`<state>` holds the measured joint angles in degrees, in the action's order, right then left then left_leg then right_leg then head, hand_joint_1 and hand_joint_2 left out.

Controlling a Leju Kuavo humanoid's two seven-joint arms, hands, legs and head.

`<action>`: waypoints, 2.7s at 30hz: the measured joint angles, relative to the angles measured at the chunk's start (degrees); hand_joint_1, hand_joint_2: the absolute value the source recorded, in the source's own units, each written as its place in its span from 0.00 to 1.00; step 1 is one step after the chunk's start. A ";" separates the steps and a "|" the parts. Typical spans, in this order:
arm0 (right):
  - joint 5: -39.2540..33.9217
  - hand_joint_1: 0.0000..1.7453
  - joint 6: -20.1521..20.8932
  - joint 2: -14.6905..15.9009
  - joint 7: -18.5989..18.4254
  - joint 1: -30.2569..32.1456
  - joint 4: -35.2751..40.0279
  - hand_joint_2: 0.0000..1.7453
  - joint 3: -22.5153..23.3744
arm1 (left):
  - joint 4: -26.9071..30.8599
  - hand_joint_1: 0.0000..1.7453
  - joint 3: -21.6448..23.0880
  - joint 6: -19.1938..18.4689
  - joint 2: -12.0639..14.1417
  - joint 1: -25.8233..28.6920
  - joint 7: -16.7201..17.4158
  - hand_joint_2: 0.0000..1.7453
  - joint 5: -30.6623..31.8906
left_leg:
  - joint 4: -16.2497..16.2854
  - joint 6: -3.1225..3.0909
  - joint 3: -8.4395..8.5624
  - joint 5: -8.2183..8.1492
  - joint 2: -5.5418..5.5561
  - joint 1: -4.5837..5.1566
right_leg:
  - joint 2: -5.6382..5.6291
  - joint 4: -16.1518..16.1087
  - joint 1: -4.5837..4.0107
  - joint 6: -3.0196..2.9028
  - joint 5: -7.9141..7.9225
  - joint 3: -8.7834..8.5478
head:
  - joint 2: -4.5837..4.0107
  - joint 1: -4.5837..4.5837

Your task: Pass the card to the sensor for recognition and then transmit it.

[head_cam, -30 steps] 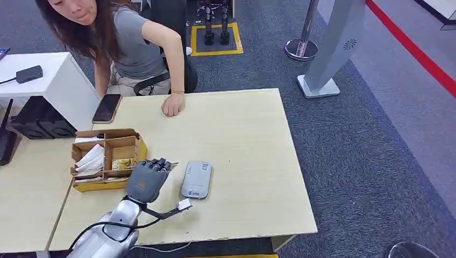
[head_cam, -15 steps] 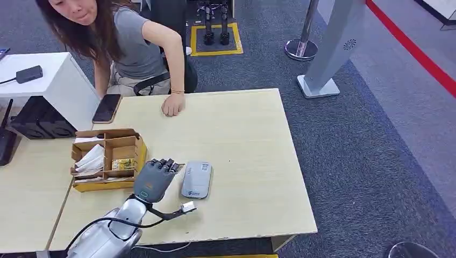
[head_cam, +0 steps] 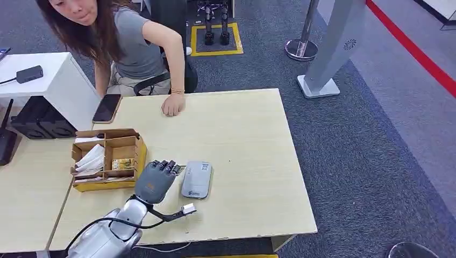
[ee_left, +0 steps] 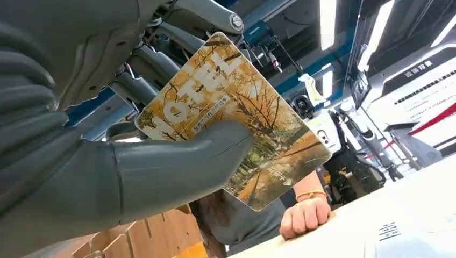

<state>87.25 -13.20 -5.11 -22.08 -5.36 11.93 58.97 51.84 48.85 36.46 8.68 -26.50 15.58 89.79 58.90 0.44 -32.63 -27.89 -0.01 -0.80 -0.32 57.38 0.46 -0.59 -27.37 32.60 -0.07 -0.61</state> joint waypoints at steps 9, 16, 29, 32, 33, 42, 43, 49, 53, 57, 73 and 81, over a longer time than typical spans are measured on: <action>0.22 0.00 -0.02 0.00 0.02 -0.01 0.00 0.00 -0.13 | -0.44 1.00 0.28 0.00 -0.31 -0.09 -0.20 1.00 0.02 | 0.00 0.00 0.00 0.00 0.00 0.00 | 0.00 0.00 0.00 0.00 0.00 0.00 | 0.00 0.00; 0.28 0.00 -0.02 0.00 0.20 -0.03 0.02 0.00 -0.15 | -1.29 1.00 0.48 0.00 -0.87 -0.45 -0.57 1.00 0.02 | 0.00 0.00 0.00 0.00 0.00 0.00 | 0.00 0.00 0.00 0.00 0.00 0.00 | 0.02 0.00; 0.37 0.00 -0.02 0.00 0.20 -0.14 0.02 0.00 -0.20 | -3.15 1.00 2.82 0.00 -3.41 -1.19 -1.36 1.00 0.04 | 0.01 0.00 0.00 0.00 0.00 0.01 | 0.00 0.00 0.01 0.00 0.01 0.00 | 0.02 0.00; 0.37 0.00 -0.02 0.00 0.20 -0.17 0.02 0.00 -0.20 | -3.76 1.00 3.30 0.00 -3.91 -1.39 -1.36 1.00 0.02 | 0.01 0.00 0.01 0.00 0.00 0.00 | 0.00 0.00 0.03 0.00 0.01 0.00 | 0.00 0.00; 0.37 0.00 -0.02 0.00 0.20 -0.19 0.00 0.00 -0.20 | -3.89 1.00 3.36 0.00 -4.02 -1.43 -1.36 1.00 0.02 | 0.01 0.00 0.01 0.00 0.00 0.00 | 0.00 0.00 0.03 -0.01 0.01 0.00 | 0.02 0.00; 1.18 0.00 0.00 0.00 0.39 -0.22 0.00 0.00 -0.28 | -5.77 1.00 3.85 0.00 -5.09 -2.50 -2.82 1.00 0.02 | 0.01 0.00 0.00 0.00 0.00 0.00 | 0.00 0.00 0.03 -0.02 0.02 0.00 | 0.00 0.00; 1.18 0.00 0.00 0.00 0.39 -0.22 0.02 0.00 -0.29 | -6.10 1.00 3.89 0.00 -5.24 -2.63 -3.17 1.00 0.02 | 0.01 0.00 0.00 0.00 0.00 0.01 | 0.00 0.00 0.03 -0.02 0.02 0.00 | 0.02 0.00; 1.18 0.00 -0.02 0.00 0.39 -0.23 0.02 0.00 -0.31 | -7.43 1.00 3.93 0.00 -5.92 -2.73 -4.35 1.00 0.02 | 0.01 0.00 0.00 0.00 0.00 0.01 | 0.00 0.00 0.04 -0.02 0.02 0.00 | 0.02 0.00; 1.18 0.00 0.00 0.00 0.39 -0.22 0.00 0.00 -0.31 | -8.22 1.00 3.93 0.00 -6.45 -2.73 -4.46 1.00 0.02 | 0.02 0.00 0.00 0.00 0.00 0.01 | 0.00 0.00 0.04 -0.02 0.03 0.00 | 0.00 0.02; 1.18 0.00 -0.02 0.00 0.39 -0.23 0.02 0.00 -0.31 | -8.72 1.00 3.93 0.00 -6.69 -2.73 -4.46 1.00 0.02 | 0.01 0.00 0.00 0.00 0.00 0.01 | 0.00 0.00 0.04 -0.02 0.03 0.00 | 0.00 0.02; 1.18 0.00 -0.02 0.00 0.57 -0.23 0.02 0.00 -0.31 | -10.32 1.00 3.93 0.00 -7.69 -2.55 -9.79 1.00 -0.04 | 0.02 -0.04 0.00 0.02 0.01 0.01 | 0.02 0.00 0.05 -0.01 0.04 -0.03 | 0.00 0.02; 1.18 0.00 -0.07 0.00 0.57 -0.24 0.02 0.00 -0.31 | -10.71 1.00 3.91 0.00 -8.07 -2.56 -9.79 1.00 -0.04 | 0.01 -0.04 0.01 0.06 0.01 0.01 | 0.02 0.00 0.05 0.00 0.06 -0.03 | 0.02 0.02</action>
<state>88.43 -13.27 -5.11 -21.51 -5.60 11.96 58.66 41.13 52.76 36.46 0.61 -29.05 5.79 89.74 58.92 0.40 -32.62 -27.83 0.00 -0.78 -0.30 57.38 0.51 -0.59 -27.32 32.57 -0.04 -0.59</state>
